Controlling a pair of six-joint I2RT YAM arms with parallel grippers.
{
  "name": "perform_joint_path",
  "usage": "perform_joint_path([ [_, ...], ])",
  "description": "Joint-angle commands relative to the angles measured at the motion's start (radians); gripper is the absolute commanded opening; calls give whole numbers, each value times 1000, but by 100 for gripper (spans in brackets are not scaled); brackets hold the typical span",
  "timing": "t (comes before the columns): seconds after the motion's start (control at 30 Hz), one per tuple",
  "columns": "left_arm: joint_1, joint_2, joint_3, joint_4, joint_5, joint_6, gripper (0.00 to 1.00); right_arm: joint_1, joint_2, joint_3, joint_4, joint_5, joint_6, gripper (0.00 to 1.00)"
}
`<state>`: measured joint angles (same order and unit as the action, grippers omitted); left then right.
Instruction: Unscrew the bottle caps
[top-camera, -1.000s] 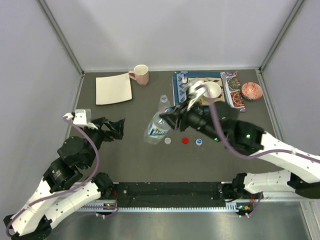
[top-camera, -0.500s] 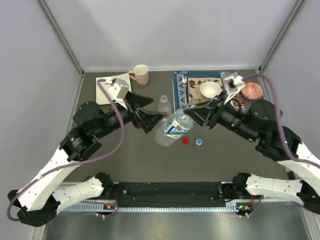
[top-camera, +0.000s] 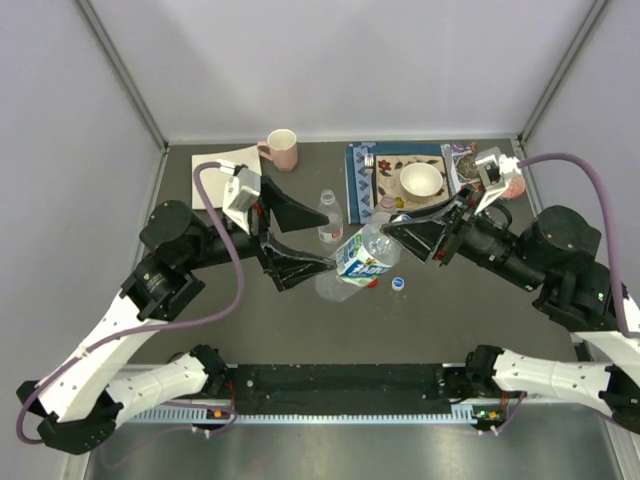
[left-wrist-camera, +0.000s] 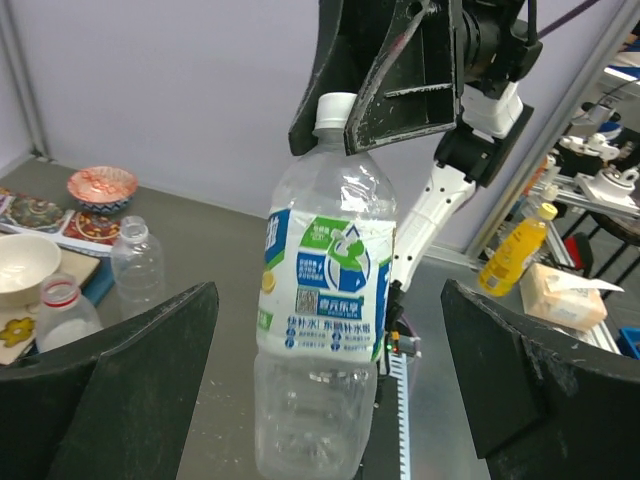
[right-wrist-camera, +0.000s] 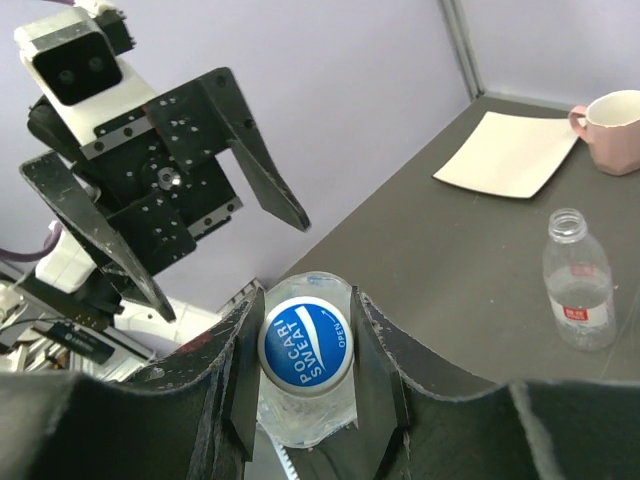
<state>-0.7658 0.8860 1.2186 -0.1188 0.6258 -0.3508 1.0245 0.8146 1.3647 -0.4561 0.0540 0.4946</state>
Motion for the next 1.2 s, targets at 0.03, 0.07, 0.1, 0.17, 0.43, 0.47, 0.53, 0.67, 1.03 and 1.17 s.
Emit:
perform_joint_path([
  [0.03, 5, 45, 15, 51, 87, -16, 99, -7, 49, 73, 63, -94, 9, 0],
  [0.07, 5, 53, 10, 53, 91, -11, 99, -6, 64, 80, 69, -97, 12, 0],
  [0.1, 5, 57, 10, 53, 95, -4, 99, -7, 72, 82, 74, -97, 12, 0],
  [0.17, 6, 80, 28, 28, 85, 16, 99, -7, 89, 86, 106, -94, 9, 0],
  [0.43, 6, 130, 33, 27, 144, 10, 99, -7, 152, 159, 137, -97, -17, 0],
  [0.47, 5, 130, 21, 33, 150, 7, 99, -7, 150, 154, 146, -92, -19, 0],
  [0.53, 5, 125, 6, 44, 152, 6, 99, -6, 144, 146, 174, -88, -18, 0],
  [0.67, 5, 113, -24, 56, 137, 10, 99, -7, 110, 62, 272, -94, 7, 0],
  [1.03, 5, 96, -65, 108, 173, -13, 78, -7, 101, -29, 387, -152, 81, 0],
  [1.17, 2, 68, -77, 73, 167, 32, 61, -7, 103, -29, 358, -129, 61, 23],
])
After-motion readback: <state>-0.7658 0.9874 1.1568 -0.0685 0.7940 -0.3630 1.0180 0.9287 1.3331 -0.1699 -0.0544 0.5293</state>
